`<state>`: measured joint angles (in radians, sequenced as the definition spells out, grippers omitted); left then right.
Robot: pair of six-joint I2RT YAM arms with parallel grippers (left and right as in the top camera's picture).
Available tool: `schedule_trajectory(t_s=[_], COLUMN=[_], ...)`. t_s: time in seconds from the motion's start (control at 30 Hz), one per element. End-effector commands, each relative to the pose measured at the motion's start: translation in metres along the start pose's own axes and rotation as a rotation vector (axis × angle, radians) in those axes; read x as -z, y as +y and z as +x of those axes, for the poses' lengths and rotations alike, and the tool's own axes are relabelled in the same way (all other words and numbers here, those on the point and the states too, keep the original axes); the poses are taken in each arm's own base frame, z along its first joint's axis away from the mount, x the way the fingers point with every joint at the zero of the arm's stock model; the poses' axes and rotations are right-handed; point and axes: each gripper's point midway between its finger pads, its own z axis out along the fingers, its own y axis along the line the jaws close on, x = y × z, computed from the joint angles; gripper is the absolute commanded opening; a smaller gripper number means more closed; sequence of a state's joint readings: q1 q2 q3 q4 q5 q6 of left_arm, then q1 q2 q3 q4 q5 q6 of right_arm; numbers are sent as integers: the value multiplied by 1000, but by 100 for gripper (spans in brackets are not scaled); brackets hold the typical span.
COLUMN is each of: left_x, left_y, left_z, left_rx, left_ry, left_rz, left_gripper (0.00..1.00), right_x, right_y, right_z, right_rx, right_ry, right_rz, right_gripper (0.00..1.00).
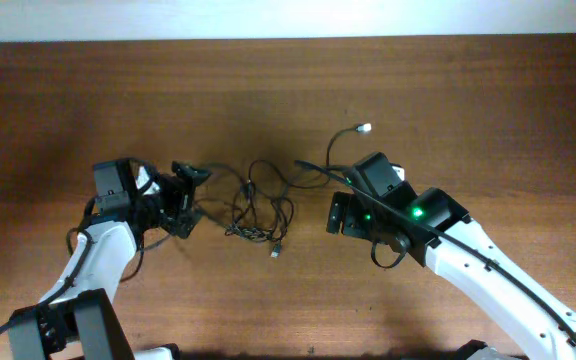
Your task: Untangle cables
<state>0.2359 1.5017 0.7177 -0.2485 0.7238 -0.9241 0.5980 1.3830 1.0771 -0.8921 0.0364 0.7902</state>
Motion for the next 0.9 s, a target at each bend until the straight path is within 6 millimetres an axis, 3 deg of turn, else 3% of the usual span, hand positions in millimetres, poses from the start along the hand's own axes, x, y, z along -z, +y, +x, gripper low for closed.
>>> schedule_trajectory(t_s=[0.0, 0.1, 0.2, 0.3, 0.4, 0.57, 0.7, 0.8, 0.87], left_x=[12, 23, 48, 78, 86, 65, 39, 18, -1], left_y=[-37, -53, -57, -56, -27, 29, 45, 49, 61], left_z=[30, 34, 9, 25, 52, 117, 122, 119, 112], left_rx=[-346, -511, -588, -573, -368, 8, 260, 321, 307], left_ry=[101, 11, -240, -308, -253, 13, 6, 2, -19], left_rz=[166, 155, 20, -19, -98, -290, -374, -404, -464], left_gripper=[99, 99, 99, 99, 99, 99, 100, 85, 73], right_x=[2, 2, 2, 2, 2, 3, 3, 3, 3], right_y=[2, 2, -1, -4, -3, 6, 3, 0, -2], right_z=[-3, -3, 0, 2, 3, 13, 16, 19, 21], right_rx=[-16, -16, -15, -15, -15, -16, -15, -15, -15], right_ry=[-4, -4, 7, 16, 20, 79, 89, 103, 111], right_rz=[-6, -6, 6, 16, 13, -39, -29, -15, -6], right_gripper=[98, 99, 99, 99, 99, 99, 99, 99, 98])
